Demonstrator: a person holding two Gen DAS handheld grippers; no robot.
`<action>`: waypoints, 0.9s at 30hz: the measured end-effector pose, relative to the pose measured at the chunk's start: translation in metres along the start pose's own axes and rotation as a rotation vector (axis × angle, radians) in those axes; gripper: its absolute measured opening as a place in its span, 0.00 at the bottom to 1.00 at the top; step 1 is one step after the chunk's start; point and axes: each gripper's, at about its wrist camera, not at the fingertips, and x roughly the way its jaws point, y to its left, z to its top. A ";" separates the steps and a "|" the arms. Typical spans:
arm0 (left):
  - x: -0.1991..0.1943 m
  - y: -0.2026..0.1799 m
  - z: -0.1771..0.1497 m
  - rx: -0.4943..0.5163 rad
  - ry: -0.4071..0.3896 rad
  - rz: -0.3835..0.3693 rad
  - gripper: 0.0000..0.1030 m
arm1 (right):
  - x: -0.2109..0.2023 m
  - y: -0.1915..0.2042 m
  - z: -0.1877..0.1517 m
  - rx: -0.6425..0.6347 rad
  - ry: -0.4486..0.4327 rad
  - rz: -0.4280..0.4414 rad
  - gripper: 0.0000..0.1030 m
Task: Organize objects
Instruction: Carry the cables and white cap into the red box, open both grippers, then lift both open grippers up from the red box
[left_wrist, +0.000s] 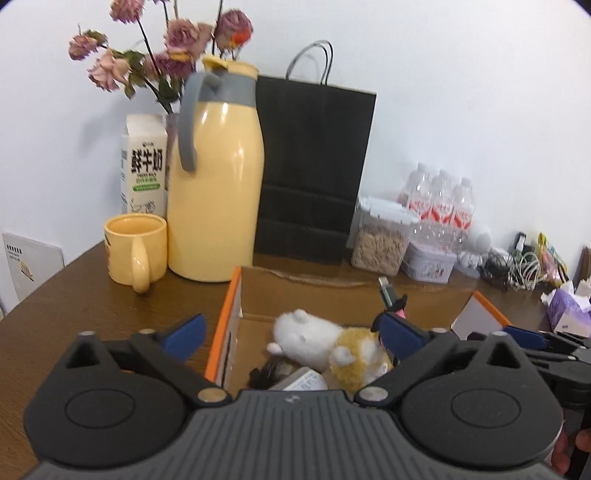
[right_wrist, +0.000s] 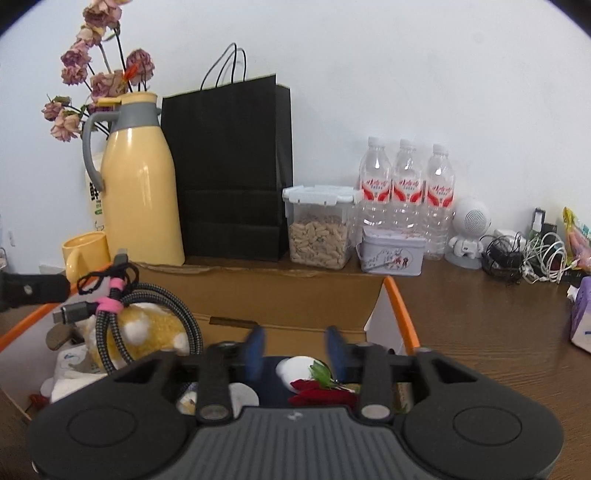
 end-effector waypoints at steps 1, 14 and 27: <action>-0.002 0.001 0.001 -0.005 -0.008 -0.002 1.00 | -0.004 0.000 0.000 -0.004 -0.010 -0.005 0.65; -0.014 -0.002 0.004 -0.004 -0.044 -0.003 1.00 | -0.030 0.006 0.001 -0.018 -0.083 -0.020 1.00; -0.060 -0.003 -0.003 0.071 -0.084 -0.032 1.00 | -0.082 0.014 -0.009 -0.054 -0.086 0.040 1.00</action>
